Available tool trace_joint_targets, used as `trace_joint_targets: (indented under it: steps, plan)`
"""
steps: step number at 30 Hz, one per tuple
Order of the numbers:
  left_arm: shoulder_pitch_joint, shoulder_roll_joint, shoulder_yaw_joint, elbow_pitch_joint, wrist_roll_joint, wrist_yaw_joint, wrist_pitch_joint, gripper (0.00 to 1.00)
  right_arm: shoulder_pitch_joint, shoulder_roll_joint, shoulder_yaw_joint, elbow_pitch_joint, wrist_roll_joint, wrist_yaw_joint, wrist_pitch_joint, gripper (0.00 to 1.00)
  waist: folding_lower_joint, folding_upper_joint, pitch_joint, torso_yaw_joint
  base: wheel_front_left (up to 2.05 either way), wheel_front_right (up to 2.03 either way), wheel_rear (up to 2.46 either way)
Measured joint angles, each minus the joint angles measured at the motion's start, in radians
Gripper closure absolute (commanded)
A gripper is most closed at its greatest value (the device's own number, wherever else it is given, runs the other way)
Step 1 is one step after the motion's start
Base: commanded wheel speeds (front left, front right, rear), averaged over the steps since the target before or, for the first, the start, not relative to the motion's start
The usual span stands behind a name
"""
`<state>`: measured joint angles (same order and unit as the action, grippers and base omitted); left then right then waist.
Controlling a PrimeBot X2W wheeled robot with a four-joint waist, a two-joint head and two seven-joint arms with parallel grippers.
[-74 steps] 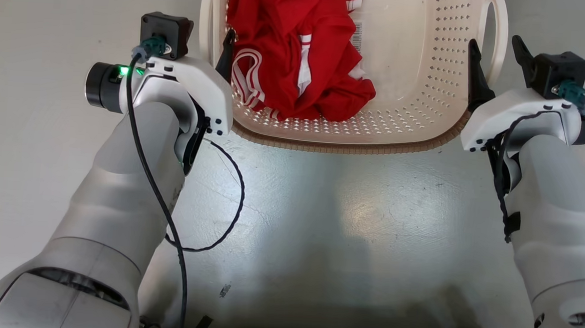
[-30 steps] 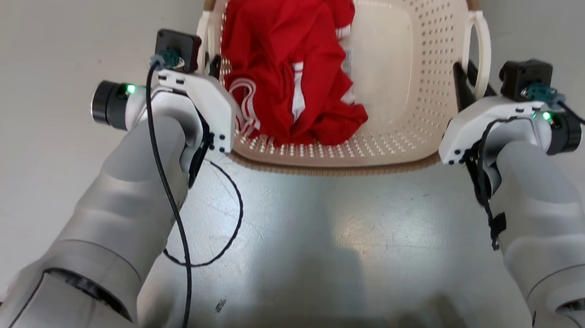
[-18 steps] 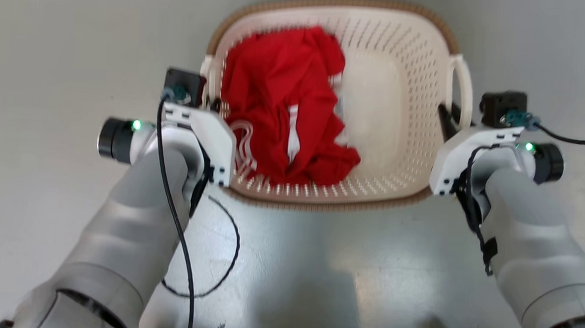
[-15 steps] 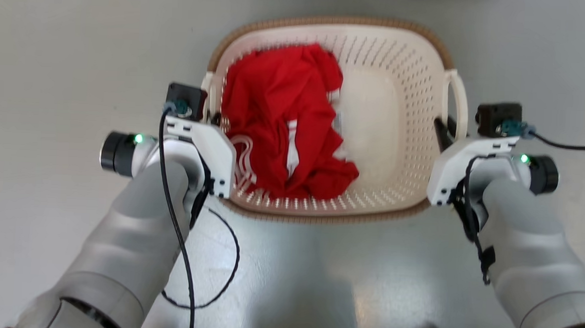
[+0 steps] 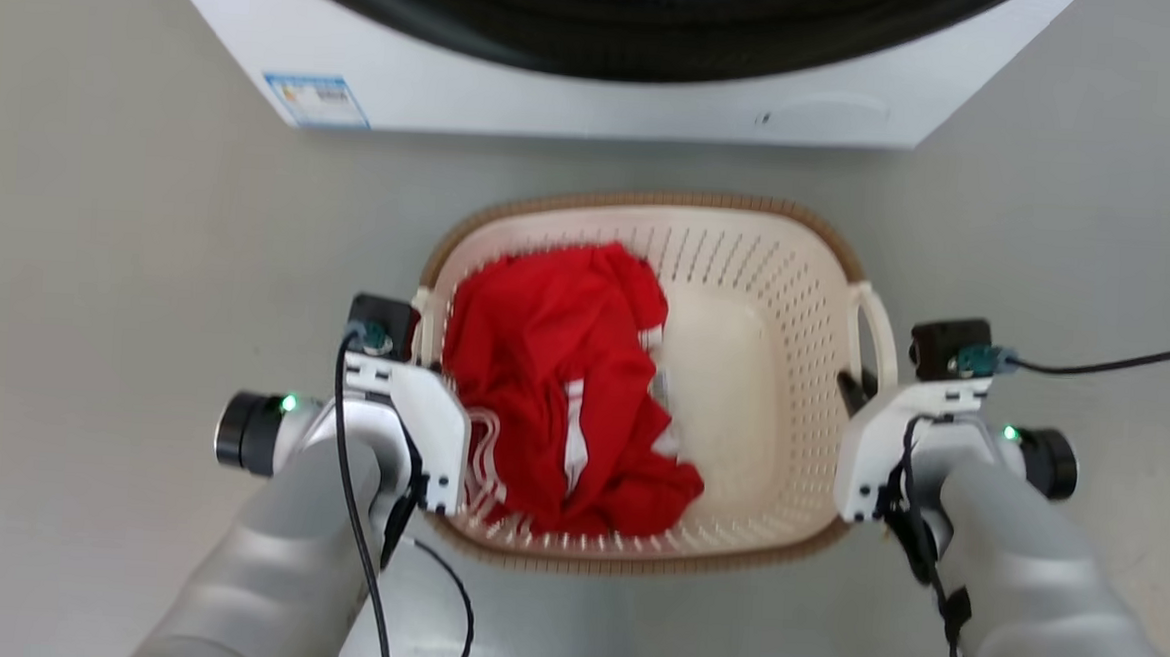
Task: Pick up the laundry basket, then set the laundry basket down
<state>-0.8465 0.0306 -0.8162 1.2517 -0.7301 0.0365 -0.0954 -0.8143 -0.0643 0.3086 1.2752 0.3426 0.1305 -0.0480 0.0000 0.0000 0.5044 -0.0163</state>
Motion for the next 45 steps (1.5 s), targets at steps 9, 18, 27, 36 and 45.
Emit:
trace_joint_targets:
  steps: [9, 18, 27, 36, 45]
  plan:
    - [0.117, 0.003, -0.048, -0.03, -0.054, 0.022, 0.035, 1.0, 0.101, 0.0, 0.081, -0.001, 0.073, -0.005, 0.045, 1.0, 0.0, 0.0, -0.152, -0.008, 0.0, 0.0, 0.0]
    - [0.209, 0.013, -0.115, -0.086, -0.123, 0.061, 0.07, 1.0, 0.171, -0.008, 0.161, -0.01, 0.114, -0.007, 0.092, 1.0, 0.0, 0.0, -0.309, -0.012, 0.0, 0.0, 0.0]
    - [0.317, 0.028, -0.178, -0.111, -0.181, 0.087, 0.095, 1.0, 0.279, -0.014, 0.234, -0.065, 0.144, -0.009, 0.16, 1.0, 0.0, 0.0, -0.434, -0.026, 0.0, 0.0, 0.0]
    - [0.322, 0.032, -0.218, -0.124, -0.225, 0.102, 0.094, 1.0, 0.28, -0.018, 0.239, -0.072, 0.144, -0.015, 0.171, 1.0, 0.0, 0.0, -0.476, -0.052, 0.0, 0.0, 0.0]
    - [0.323, 0.033, -0.258, -0.132, -0.267, 0.109, 0.094, 1.0, 0.285, -0.018, 0.23, -0.061, 0.144, -0.015, 0.171, 1.0, 0.0, 0.0, -0.487, -0.05, 0.0, 0.0, 0.0]
